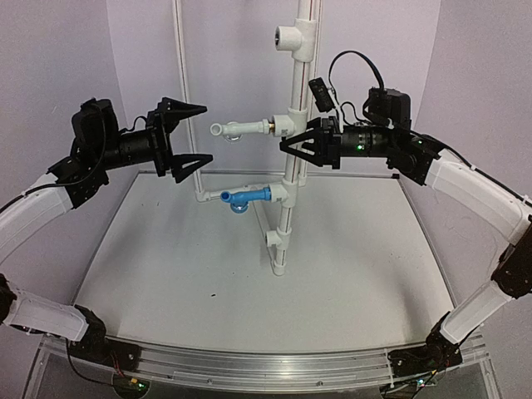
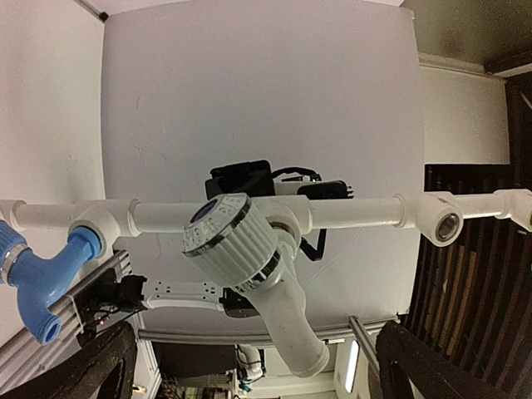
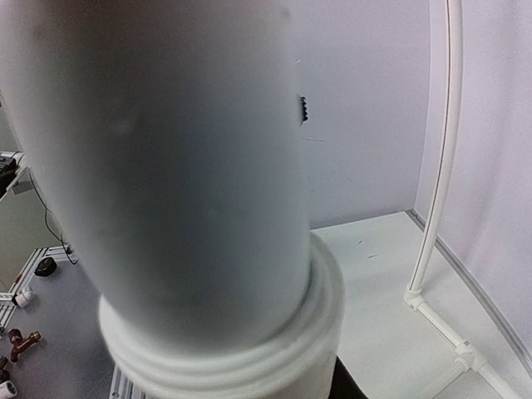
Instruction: Install the water faucets
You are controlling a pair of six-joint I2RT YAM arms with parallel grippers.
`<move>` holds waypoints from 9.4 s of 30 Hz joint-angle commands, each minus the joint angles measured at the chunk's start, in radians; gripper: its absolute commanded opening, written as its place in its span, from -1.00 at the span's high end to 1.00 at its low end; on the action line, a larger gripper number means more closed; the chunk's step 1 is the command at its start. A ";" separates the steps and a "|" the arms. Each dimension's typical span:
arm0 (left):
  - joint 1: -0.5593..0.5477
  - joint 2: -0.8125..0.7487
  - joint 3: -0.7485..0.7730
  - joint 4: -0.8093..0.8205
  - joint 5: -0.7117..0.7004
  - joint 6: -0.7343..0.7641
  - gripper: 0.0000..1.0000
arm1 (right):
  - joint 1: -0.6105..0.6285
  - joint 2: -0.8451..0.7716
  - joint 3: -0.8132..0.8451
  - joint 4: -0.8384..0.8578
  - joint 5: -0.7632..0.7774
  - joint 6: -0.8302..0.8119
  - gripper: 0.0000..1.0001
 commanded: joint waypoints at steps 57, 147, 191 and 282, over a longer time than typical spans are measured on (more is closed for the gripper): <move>-0.068 0.191 0.302 -0.153 0.040 0.678 0.44 | -0.008 0.001 0.030 0.005 -0.069 0.126 1.00; -0.118 0.358 0.799 -0.591 -0.130 1.453 0.40 | -0.045 -0.005 0.018 0.001 -0.093 0.119 1.00; -0.257 0.274 0.643 -0.806 -0.042 1.702 0.77 | -0.047 0.031 0.061 0.007 -0.032 0.189 1.00; -0.089 0.240 -0.061 0.508 -0.097 0.837 0.72 | -0.047 -0.010 0.023 0.006 -0.070 0.154 1.00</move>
